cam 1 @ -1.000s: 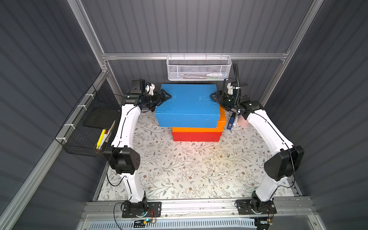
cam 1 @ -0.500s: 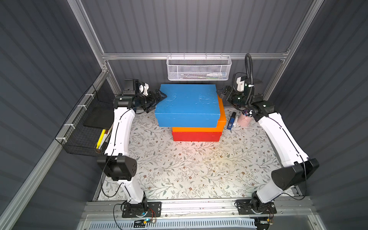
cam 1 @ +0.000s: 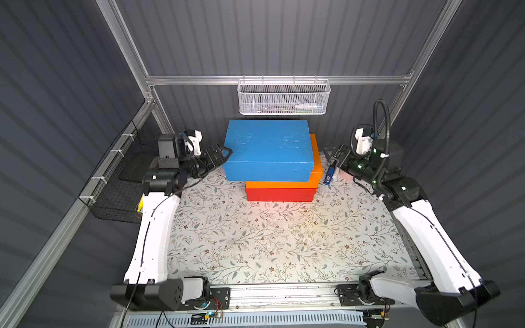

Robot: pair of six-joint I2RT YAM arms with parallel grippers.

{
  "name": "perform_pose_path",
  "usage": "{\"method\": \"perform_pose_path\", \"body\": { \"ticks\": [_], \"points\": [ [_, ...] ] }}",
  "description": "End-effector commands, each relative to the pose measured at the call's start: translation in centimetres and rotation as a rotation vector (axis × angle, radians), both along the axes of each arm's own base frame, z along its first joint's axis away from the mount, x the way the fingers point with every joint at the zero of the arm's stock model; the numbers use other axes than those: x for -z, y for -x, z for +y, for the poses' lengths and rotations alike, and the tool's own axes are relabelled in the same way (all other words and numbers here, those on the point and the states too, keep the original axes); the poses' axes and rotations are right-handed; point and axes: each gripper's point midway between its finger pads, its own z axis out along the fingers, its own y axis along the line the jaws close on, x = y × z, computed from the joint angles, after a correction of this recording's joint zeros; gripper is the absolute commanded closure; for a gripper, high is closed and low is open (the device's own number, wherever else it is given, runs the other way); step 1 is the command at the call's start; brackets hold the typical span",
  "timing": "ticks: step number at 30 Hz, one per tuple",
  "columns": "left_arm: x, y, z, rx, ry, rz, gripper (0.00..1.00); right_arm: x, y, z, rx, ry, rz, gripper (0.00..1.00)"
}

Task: Stack the shoeboxes
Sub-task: Adjust the shoebox.

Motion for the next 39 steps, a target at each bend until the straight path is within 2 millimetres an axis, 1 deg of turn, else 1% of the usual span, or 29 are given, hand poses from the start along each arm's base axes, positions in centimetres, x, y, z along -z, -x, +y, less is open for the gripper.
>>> {"method": "perform_pose_path", "body": {
  "ticks": [1, 2, 3, 7, 9, 11, 13, 16, 21, 26, 27, 28, 30, 33, 37, 39],
  "points": [
    [0.5, 2.4, 0.0, 0.017, 0.000, -0.060, 0.01, -0.2, 2.2, 0.2, -0.037, 0.003, -0.065, 0.01],
    [1.5, 2.8, 0.2, 0.010, -0.013, -0.051, 0.01, 0.5, 2.7, 0.3, -0.042, 0.008, -0.063, 0.01],
    [3.2, 3.1, 0.4, 0.002, -0.029, -0.027, 0.01, 0.9, 3.2, 0.4, -0.045, 0.014, -0.069, 0.01],
    [5.6, 3.2, 0.5, 0.016, -0.056, 0.007, 0.01, 2.5, 4.0, 1.6, -0.069, 0.049, -0.061, 0.01],
    [6.7, 2.9, 0.4, 0.027, -0.061, 0.035, 0.01, 3.2, 4.0, 2.8, -0.087, 0.085, -0.057, 0.01],
    [7.3, 2.6, 0.3, 0.035, -0.073, 0.048, 0.01, 4.0, 3.6, 3.8, -0.100, 0.120, -0.041, 0.01],
    [7.7, 2.2, 0.3, 0.037, -0.074, 0.059, 0.01, 4.6, 3.2, 4.6, -0.110, 0.141, -0.025, 0.01],
    [7.9, 1.5, 0.3, 0.038, -0.084, 0.066, 0.01, 5.3, 2.2, 4.8, -0.092, 0.162, -0.010, 0.01],
    [8.8, -0.3, 0.4, 0.035, -0.100, 0.098, 0.01, 5.8, 0.5, 4.5, -0.038, 0.207, -0.012, 0.01],
    [9.3, -1.6, 0.2, 0.040, -0.093, 0.114, 0.01, 6.1, -0.9, 4.1, -0.001, 0.246, -0.017, 0.01],
    [9.4, -1.8, 0.2, 0.042, -0.092, 0.117, 0.01, 6.1, -1.1, 4.1, -0.001, 0.247, -0.016, 0.01],
    [9.4, -2.0, 0.1, 0.043, -0.092, 0.116, 0.01, 6.9, -1.8, 4.3, -0.003, 0.255, 0.008, 0.01],
    [9.6, -2.3, 0.1, 0.042, -0.095, 0.121, 0.01, 7.4, -2.4, 4.2, 0.000, 0.255, 0.030, 0.01],
    [9.8, -2.8, 0.1, 0.041, -0.096, 0.129, 0.01, 7.7, -3.2, 4.0, 0.007, 0.245, 0.045, 0.01],
    [10.8, -3.4, 0.1, 0.042, -0.097, 0.158, 0.01, 7.7, -3.7, 3.7, 0.011, 0.235, 0.047, 0.01],
    [9.7, -4.0, 0.0, 0.043, -0.096, 0.130, 0.01, 7.9, -3.9, 3.6, 0.013, 0.234, 0.052, 0.01]
  ]
}}
